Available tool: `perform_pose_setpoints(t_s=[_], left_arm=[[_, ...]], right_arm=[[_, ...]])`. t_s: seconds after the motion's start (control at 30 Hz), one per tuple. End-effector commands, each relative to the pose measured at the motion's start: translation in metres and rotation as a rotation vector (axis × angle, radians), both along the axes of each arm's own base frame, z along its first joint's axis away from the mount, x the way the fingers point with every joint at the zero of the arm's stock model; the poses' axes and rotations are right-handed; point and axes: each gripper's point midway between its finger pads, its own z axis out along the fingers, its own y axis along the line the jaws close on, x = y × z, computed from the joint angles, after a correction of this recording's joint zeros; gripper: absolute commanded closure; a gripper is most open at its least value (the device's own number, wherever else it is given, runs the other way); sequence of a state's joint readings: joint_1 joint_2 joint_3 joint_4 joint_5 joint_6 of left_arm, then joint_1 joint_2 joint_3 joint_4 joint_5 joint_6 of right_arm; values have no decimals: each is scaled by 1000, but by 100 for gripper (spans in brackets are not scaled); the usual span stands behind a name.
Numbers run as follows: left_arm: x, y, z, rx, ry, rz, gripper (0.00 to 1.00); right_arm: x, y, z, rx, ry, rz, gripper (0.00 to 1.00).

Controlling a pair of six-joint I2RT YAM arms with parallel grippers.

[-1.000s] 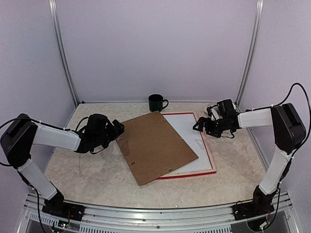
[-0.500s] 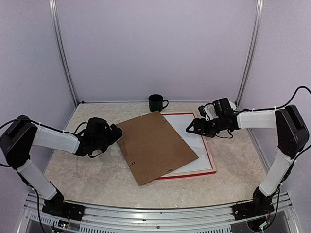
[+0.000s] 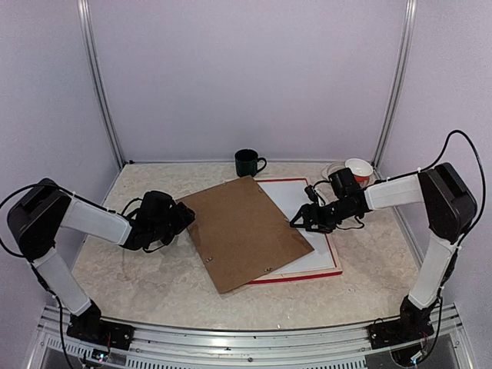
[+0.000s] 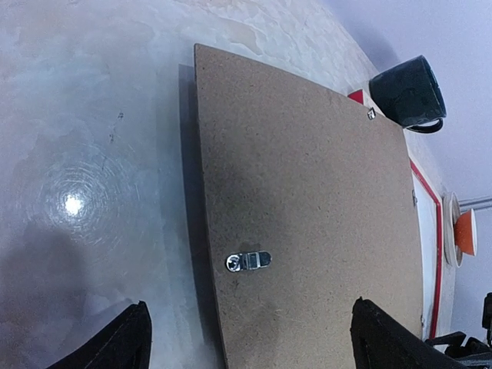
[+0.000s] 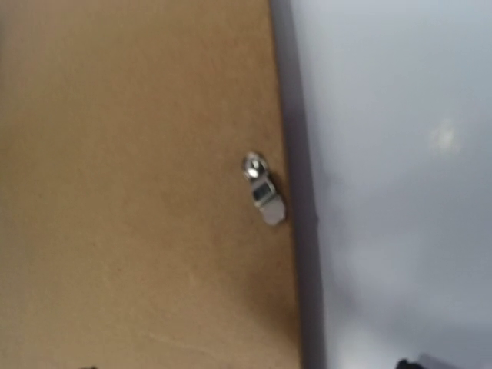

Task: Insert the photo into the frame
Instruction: Move the backboard to the frame body.

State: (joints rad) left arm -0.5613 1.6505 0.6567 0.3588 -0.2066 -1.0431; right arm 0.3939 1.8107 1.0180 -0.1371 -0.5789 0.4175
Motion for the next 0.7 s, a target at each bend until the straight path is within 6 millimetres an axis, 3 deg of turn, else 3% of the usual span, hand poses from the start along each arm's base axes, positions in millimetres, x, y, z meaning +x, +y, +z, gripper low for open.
perform_pose_setpoints(t_s=[0.0,0.33,0.53,0.67], left_arm=[[3,0,-8,-1,2,0,13],[3,-7,-18,-21,8,-22,19],[4,-12,-20,-40,5,-39,21],[4,-15,-20,-47,3,-46,21]], right_arm=[[-8,6,-15,18,37,41,19],[-19,16,-13,106,69,83,32],[-30,21,-11,171,118,92,34],[-35,23,-8,212,141,90,43]])
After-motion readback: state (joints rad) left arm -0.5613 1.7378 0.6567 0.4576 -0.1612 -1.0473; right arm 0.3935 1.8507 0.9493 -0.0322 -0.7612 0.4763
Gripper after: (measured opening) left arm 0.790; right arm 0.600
